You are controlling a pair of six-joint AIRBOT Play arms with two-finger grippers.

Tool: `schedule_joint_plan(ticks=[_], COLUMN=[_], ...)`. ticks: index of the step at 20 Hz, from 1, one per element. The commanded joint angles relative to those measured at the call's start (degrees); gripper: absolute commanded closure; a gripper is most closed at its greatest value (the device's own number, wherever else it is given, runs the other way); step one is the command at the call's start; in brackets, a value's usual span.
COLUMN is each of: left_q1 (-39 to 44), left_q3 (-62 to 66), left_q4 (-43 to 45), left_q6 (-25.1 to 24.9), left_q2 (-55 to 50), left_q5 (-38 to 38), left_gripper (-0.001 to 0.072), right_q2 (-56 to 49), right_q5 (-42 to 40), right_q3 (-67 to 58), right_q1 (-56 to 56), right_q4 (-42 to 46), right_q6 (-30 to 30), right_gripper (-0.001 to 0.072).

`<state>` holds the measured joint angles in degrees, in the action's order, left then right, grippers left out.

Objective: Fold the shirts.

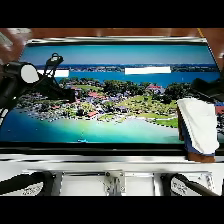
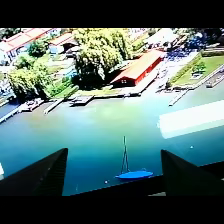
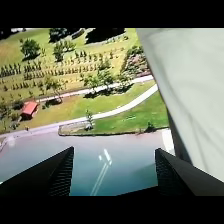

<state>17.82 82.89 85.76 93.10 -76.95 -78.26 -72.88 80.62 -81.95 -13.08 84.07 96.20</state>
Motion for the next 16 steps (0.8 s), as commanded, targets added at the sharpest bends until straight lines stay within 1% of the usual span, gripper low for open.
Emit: schedule_joint_plan(ticks=[1,16], left_q1=[0.9,0.9], left_q3=[1.6,1.6], left_q4=[4.3,4.3], left_q6=[1.5,1.5], left_q2=[-3.0,-3.2], left_q5=[-2.1,-1.9], left_gripper=[0.0016,0.0016], right_q2=[-1.5,-1.5], right_q5=[1.9,1.8], right_q3=[0.9,0.9], right_q1=[5.2,6.1], right_q4=[1.3,1.4], right_q6=[-0.1,-0.1], right_gripper=[0.0078,0.0077])
